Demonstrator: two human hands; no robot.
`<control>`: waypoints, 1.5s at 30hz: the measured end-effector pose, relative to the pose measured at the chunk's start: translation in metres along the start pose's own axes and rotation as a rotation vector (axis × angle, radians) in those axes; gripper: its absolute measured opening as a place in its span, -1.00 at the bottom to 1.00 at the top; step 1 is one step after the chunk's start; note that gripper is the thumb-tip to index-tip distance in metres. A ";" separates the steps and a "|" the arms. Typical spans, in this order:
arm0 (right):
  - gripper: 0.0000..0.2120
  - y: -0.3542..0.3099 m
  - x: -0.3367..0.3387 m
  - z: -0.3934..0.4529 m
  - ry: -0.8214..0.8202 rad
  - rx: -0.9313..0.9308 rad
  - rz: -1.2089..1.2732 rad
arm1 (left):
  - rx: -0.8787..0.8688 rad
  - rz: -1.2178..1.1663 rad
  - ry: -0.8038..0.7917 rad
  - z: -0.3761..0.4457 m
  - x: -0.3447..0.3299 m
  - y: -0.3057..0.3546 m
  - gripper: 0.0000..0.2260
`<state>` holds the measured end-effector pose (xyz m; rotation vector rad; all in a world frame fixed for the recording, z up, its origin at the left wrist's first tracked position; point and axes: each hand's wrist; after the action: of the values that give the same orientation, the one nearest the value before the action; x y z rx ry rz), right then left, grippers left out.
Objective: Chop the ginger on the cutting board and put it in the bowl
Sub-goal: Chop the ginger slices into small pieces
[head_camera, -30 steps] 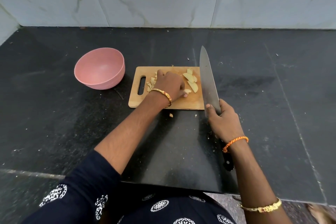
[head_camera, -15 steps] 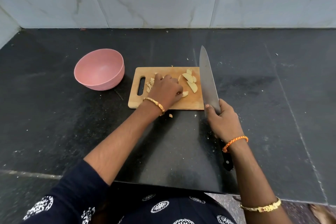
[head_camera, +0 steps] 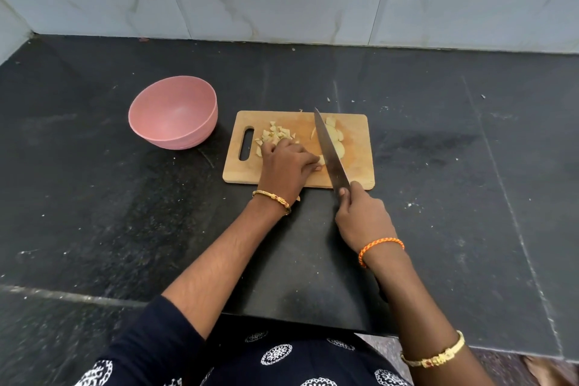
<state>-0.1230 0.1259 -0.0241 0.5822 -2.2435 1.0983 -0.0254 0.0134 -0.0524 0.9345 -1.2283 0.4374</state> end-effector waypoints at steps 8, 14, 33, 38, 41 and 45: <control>-0.91 -0.010 0.012 -0.001 -0.166 -0.096 -0.223 | 0.031 0.025 0.062 -0.001 0.001 0.003 -0.84; -0.79 0.009 0.012 -0.024 -0.127 -0.084 -0.130 | 0.050 -0.060 0.102 -0.003 -0.002 0.000 -0.83; -0.77 -0.011 0.007 0.005 -0.072 -0.013 -0.155 | 0.155 -0.156 0.071 -0.009 -0.002 -0.005 -0.84; -0.91 -0.021 0.008 0.006 -0.148 -0.091 -0.261 | 0.180 -0.126 0.094 -0.008 -0.002 -0.002 -0.85; -0.93 -0.018 0.012 0.002 -0.196 -0.108 -0.297 | 0.211 -0.133 0.102 -0.008 -0.002 0.002 -0.84; -0.86 -0.002 0.011 -0.014 -0.178 -0.114 -0.243 | 0.236 -0.170 0.081 -0.008 -0.002 0.002 -0.84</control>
<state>-0.1252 0.1348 -0.0086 0.9077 -2.2922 0.8189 -0.0225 0.0209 -0.0536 1.2011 -1.0281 0.4868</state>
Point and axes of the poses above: each hand's wrist, its own z-axis towards the middle knuckle, its own x-axis out of the back of the hand, y = z × x, and after that the axes turned 14 degrees about -y, right-handed
